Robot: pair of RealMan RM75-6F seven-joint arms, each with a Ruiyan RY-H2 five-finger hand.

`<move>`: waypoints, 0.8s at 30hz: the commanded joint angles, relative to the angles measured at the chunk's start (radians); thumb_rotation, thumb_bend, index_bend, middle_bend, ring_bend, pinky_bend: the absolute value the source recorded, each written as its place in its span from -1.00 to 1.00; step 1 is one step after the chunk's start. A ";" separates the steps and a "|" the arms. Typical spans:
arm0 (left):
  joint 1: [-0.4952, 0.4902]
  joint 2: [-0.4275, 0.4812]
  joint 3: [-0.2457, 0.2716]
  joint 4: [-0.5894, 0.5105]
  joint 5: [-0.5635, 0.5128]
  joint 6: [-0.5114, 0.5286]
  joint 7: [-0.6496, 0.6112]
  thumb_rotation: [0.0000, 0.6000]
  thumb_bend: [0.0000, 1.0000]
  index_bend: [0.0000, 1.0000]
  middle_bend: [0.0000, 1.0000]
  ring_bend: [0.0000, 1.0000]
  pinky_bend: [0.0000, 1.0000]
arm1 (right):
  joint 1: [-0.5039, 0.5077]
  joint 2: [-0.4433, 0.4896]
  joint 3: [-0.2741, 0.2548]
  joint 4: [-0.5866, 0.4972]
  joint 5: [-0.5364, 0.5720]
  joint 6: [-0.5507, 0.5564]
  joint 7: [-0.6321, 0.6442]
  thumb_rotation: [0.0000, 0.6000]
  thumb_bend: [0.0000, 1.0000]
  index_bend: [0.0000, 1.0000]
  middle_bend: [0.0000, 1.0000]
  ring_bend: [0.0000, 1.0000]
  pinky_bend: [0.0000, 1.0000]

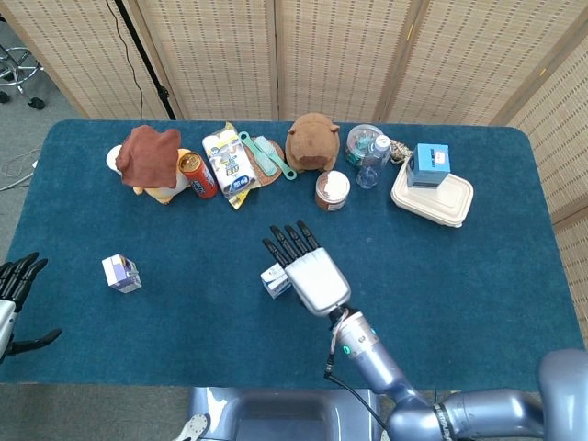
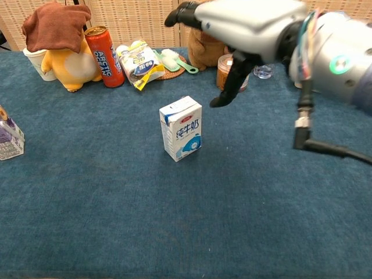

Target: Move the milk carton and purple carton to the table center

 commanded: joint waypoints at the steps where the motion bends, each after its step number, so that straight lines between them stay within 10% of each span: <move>1: -0.021 -0.008 -0.012 0.005 -0.002 -0.021 -0.001 1.00 -1.00 -1.00 -1.00 -1.00 -1.00 | -0.105 0.202 -0.048 -0.099 -0.162 0.075 0.146 1.00 -1.00 -1.00 -1.00 -1.00 -1.00; 10: -0.198 -0.073 -0.059 0.109 -0.062 -0.290 0.013 1.00 -1.00 -1.00 -1.00 -1.00 -1.00 | -0.395 0.505 -0.243 0.119 -0.469 0.293 0.686 1.00 -1.00 -1.00 -1.00 -1.00 -1.00; 24: -0.253 -0.204 -0.075 0.187 -0.193 -0.419 0.048 1.00 -1.00 -1.00 -1.00 -1.00 -1.00 | -0.594 0.450 -0.286 0.444 -0.451 0.407 1.101 1.00 -1.00 -1.00 -1.00 -1.00 -1.00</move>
